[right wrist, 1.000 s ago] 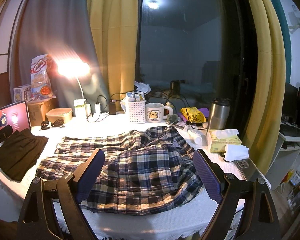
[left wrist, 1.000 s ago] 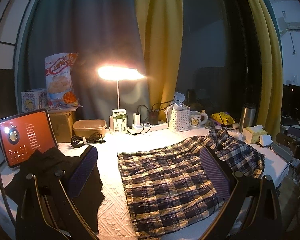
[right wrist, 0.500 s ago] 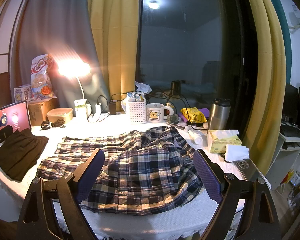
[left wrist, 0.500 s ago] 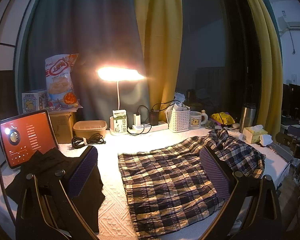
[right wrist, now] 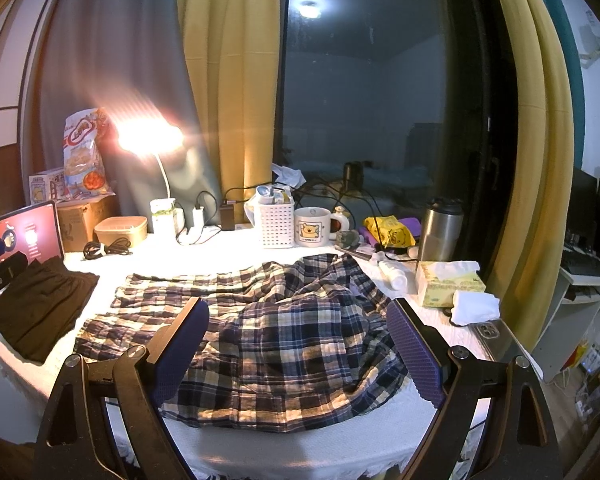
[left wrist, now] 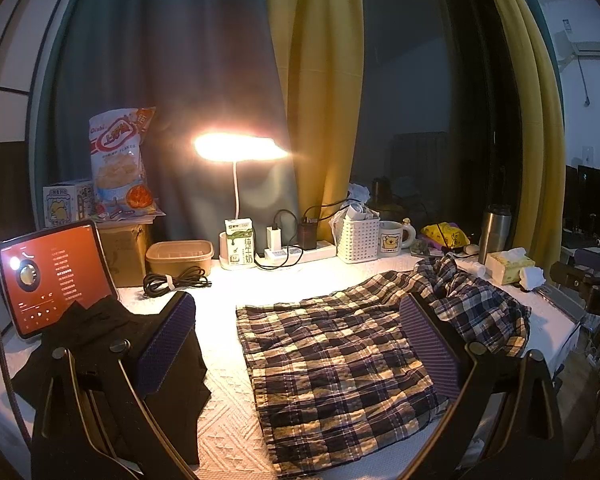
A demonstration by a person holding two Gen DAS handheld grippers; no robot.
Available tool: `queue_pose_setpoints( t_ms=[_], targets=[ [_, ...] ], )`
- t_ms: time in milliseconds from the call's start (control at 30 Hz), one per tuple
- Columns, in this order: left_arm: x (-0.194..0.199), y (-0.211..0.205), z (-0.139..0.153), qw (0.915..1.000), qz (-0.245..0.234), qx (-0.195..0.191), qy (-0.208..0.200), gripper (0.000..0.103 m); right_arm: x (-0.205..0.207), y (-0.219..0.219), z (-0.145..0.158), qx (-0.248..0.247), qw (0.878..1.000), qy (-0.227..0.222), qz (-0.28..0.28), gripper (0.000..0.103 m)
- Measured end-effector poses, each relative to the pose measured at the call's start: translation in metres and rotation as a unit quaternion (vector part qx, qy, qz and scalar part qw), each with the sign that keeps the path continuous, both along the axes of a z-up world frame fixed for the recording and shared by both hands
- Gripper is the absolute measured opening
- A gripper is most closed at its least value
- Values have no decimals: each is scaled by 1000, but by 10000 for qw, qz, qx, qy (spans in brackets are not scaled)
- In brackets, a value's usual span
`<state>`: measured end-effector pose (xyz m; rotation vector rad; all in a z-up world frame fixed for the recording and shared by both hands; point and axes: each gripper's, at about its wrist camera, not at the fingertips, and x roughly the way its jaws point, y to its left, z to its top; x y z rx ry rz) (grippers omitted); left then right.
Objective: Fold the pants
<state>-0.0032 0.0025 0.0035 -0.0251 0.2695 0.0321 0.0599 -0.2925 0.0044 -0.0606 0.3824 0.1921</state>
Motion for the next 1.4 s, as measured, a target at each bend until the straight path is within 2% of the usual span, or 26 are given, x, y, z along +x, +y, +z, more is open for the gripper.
queue_pose_setpoints(
  t_ms=[1033,1233,1400],
  targets=[
    [5,2,2,9999,-78,66,6,101,2,4,1,-18,10000,12,-8,91],
    [26,9,-4,9997,3,167,157,101,25,1,-6,-20,9999,126,-16,92],
    [54,15,-15,9986,39,206,485,101,57,-1,-18,-32,9994,345,-25,92]
  ],
)
